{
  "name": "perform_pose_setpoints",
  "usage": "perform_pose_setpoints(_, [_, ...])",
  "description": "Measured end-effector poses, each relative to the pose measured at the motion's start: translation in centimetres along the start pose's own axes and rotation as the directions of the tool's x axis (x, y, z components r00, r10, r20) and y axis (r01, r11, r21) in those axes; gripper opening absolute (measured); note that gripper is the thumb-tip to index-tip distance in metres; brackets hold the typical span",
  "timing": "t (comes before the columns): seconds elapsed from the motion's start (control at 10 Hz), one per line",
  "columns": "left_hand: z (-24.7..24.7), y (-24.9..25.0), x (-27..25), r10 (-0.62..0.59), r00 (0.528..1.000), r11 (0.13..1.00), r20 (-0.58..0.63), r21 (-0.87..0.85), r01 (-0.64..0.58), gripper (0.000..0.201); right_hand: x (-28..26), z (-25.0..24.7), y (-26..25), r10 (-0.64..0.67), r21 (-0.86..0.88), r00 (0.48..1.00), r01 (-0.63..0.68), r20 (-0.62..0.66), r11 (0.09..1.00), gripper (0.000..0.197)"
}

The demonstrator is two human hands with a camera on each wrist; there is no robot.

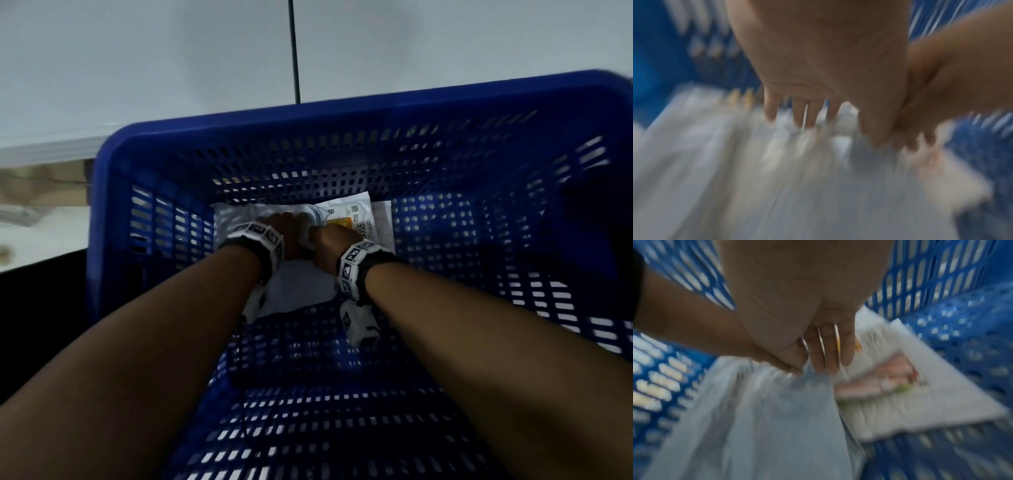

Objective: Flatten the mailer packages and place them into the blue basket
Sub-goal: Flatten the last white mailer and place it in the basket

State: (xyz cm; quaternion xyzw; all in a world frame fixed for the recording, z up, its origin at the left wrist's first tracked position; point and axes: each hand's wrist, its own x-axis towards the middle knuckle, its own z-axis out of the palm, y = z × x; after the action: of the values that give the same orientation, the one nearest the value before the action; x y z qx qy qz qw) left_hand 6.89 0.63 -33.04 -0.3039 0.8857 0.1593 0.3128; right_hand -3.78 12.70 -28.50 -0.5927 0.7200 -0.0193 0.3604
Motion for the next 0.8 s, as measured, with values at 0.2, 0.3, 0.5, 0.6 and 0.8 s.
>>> perform_pose_setpoints(0.2, [-10.8, 5.7, -2.2, 0.007, 0.979, 0.997, -0.205, -0.074, -0.023, 0.022, -1.9, -7.9, -0.1, 0.103, 0.029, 0.954, -0.099, -0.282, 0.995, 0.021])
perform_pose_setpoints(0.3, [-15.4, 9.4, -3.8, 0.078, 0.976, 0.997, -0.205, 0.000, -0.079, 0.026, -4.7, -12.8, 2.7, 0.033, -0.028, 0.808, -0.061, -0.588, 0.998, 0.017])
perform_pose_setpoints(0.5, [-20.4, 15.6, -5.0, 0.265, 0.834, 0.935, -0.484, -0.080, -0.344, 0.022, -10.8, -21.8, 9.5, 0.028, 0.004, 0.424, -0.057, -0.905, 0.998, 0.016])
perform_pose_setpoints(0.6, [-23.1, 19.2, -5.5, 0.235, 0.629, 0.845, -0.741, -0.164, -0.509, 0.018, -12.6, -26.1, 13.3, 0.151, 0.092, 0.411, -0.161, -0.899, 0.983, 0.018])
perform_pose_setpoints(0.8, [-26.5, 23.7, -0.7, 0.134, 0.692, 0.858, -0.709, -0.267, -0.439, 0.040, -12.3, -28.7, 21.0, 0.631, 0.655, 0.375, -0.078, -0.679, 0.751, 0.072])
